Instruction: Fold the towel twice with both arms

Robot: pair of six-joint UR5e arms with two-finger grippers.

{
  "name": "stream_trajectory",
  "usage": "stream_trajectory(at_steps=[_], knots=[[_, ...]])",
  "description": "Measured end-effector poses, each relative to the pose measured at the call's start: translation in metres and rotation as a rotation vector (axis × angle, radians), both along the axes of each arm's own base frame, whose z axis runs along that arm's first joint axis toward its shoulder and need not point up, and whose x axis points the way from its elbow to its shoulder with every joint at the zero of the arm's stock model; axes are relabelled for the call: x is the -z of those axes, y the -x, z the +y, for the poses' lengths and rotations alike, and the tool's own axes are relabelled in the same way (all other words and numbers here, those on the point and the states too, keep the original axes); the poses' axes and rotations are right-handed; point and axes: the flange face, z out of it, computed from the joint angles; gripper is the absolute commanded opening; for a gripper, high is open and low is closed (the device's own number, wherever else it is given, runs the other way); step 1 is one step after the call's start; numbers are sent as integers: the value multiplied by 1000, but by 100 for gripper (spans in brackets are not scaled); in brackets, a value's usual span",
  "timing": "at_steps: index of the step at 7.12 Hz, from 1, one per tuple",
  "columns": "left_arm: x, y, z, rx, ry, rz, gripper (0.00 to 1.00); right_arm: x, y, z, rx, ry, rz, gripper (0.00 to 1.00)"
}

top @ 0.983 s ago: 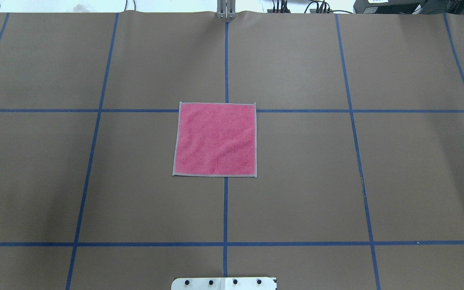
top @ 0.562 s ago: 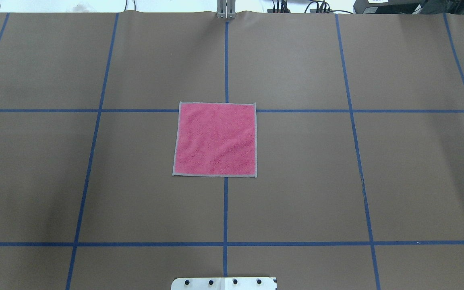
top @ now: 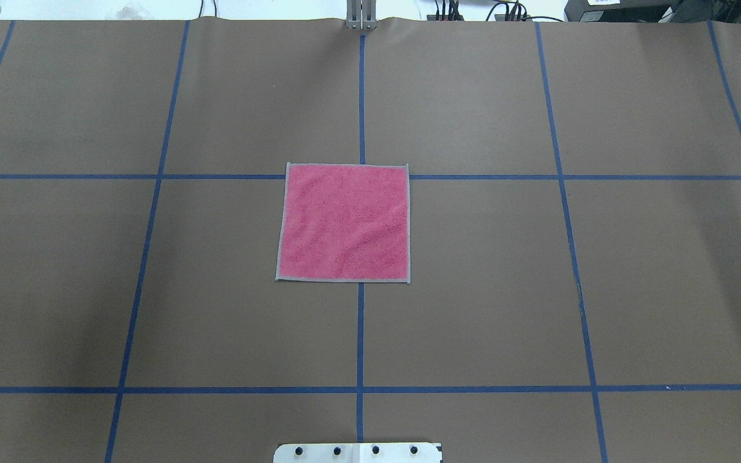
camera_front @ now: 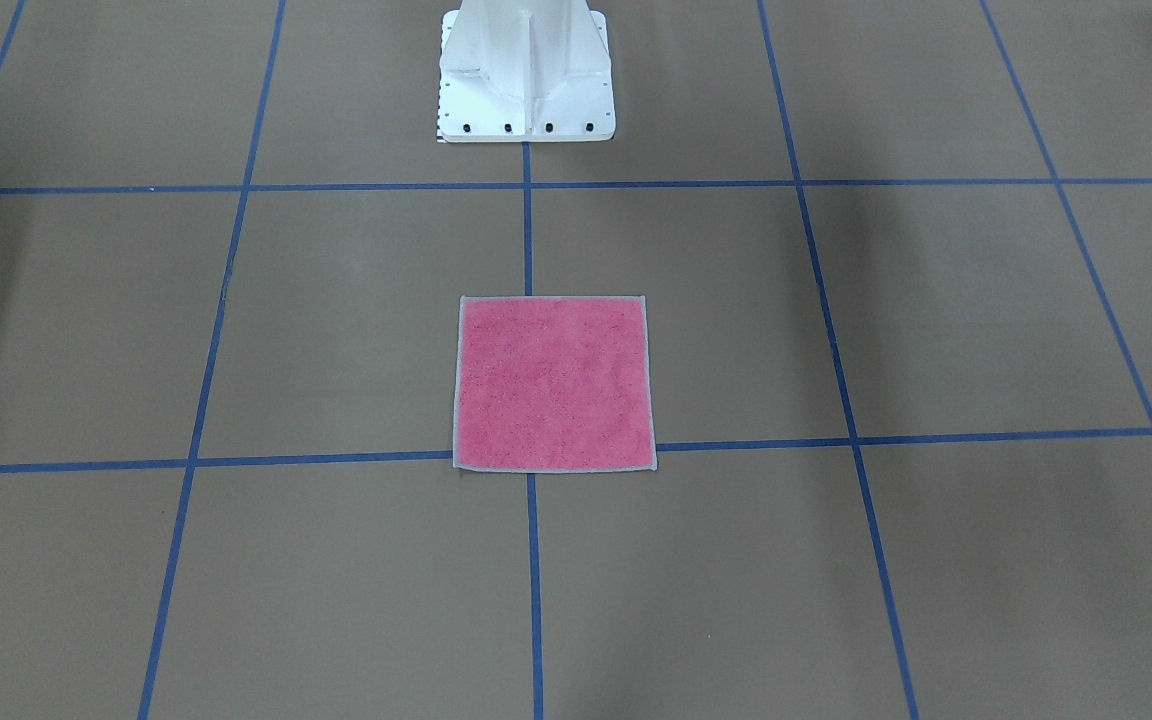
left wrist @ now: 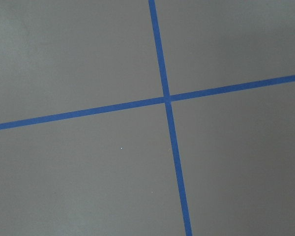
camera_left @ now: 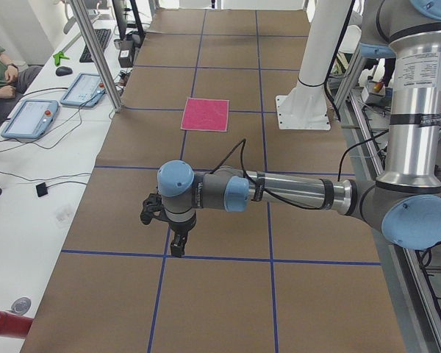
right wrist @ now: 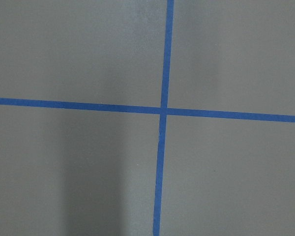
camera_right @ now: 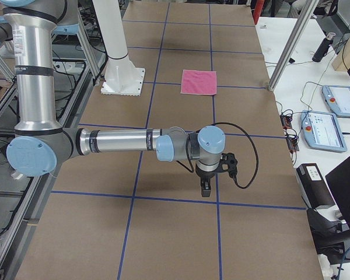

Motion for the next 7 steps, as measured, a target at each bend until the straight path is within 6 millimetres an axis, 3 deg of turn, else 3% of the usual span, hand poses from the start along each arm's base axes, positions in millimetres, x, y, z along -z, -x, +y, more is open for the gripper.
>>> stream_trajectory(at_steps=[4,6,7], knots=[[66,-30,-53,-53,-128,7,100,107,92,-71,-4,-43,-26,100],[95,-49,-71,-37,-178,23,100,130,125,-82,44,-82,-85,100],[111,-73,-79,-12,-178,45,100,146,155,-84,96,-108,-120,100]])
